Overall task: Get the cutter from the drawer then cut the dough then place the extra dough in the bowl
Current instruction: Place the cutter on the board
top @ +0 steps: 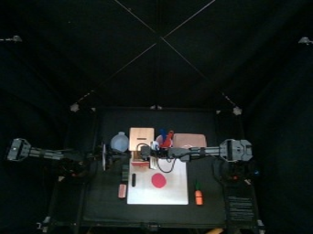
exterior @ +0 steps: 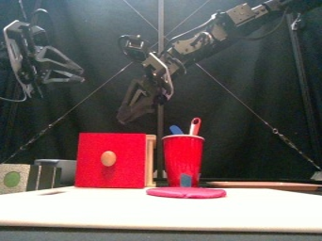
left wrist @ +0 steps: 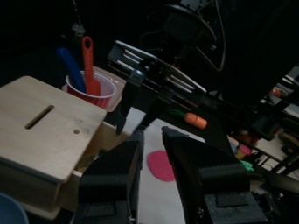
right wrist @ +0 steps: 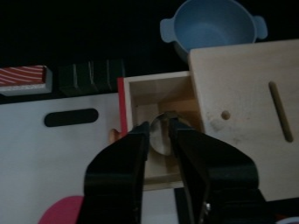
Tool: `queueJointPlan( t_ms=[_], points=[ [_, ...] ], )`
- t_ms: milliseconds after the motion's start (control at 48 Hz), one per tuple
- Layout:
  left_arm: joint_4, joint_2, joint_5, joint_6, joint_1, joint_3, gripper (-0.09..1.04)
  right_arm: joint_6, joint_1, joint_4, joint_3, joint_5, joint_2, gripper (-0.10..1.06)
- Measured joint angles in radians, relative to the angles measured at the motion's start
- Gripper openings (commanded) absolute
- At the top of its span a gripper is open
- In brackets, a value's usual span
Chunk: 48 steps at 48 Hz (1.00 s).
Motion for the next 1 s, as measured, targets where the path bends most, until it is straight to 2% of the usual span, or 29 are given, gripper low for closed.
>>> queueJointPlan(
  t_ms=[333, 1000],
  points=[
    [0.011, -0.002, 0.009, 0.0, 0.003, 0.014, 0.66, 0.0, 0.0, 0.0, -0.018, 0.003, 0.035, 0.7],
    [0.009, -0.002, 0.067, -0.003, 0.005, 0.034, 0.65, 0.0, -0.005, -0.143, -0.063, 0.021, 0.11, 0.7]
  ],
)
